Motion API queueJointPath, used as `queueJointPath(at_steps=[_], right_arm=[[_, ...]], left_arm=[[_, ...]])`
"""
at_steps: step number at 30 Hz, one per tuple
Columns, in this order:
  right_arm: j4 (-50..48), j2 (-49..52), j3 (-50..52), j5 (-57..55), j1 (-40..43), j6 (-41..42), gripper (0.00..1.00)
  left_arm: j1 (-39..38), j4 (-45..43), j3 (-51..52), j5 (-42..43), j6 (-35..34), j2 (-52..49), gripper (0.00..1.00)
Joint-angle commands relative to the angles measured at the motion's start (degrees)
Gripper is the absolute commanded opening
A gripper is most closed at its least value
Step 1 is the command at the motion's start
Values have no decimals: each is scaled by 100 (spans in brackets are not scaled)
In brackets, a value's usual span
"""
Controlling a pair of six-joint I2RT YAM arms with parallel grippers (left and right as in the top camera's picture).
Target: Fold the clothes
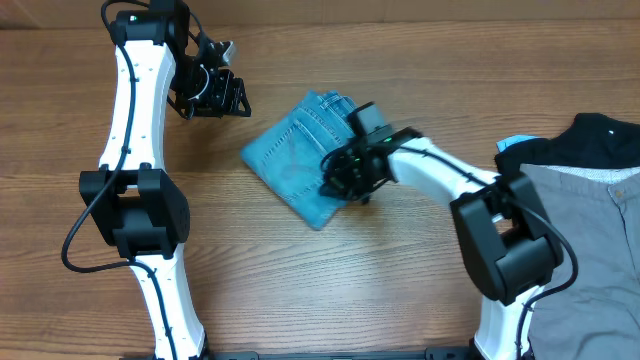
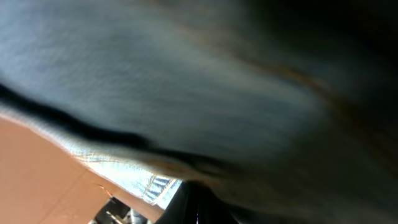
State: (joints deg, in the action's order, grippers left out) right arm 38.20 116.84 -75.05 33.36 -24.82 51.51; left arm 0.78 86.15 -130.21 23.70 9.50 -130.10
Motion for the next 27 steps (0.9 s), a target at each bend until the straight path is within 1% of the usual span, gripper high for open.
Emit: queueJointPath(at_steps=[1,3,6,9,11,13,15,17,20,23,27], right_arm=[[632,179,-15,-1287,560,-798,4],[1145,177,-164,-1615,763,-1300,4],[1757,177,-313,-2140,984,-1827,4],[2306,122,-538,-2688,1233,-2081,4],[2474,24,-682,-2677,1377,-2304,4],[2520,-122,-855,-2247,1480,-2879,4],[2505,-315,-949,-1596,1499,-3497,4],[2374,-487,-946,-962,1482,-3773,4],[2249,-501,-944,-595,1427,-3807,4],[2026,-485,-844,-564,1316,-3805,4],[1600,-485,-579,-586,1174,-3805,5]], left_arm=[[-26,-22,37,-4,125,28,70],[-68,-26,37,-13,127,28,76],[-166,-44,79,13,127,17,81],[-286,-164,236,46,125,13,84],[-378,-310,428,210,122,13,85],[-474,-461,704,549,122,13,85],[-575,-651,1027,839,98,13,84],[-671,-944,1451,1137,-138,13,84],[-752,-1158,1805,1425,-317,13,80],[-813,-1325,2129,1683,-525,13,74],[-850,-1668,2402,1683,-726,13,68]])
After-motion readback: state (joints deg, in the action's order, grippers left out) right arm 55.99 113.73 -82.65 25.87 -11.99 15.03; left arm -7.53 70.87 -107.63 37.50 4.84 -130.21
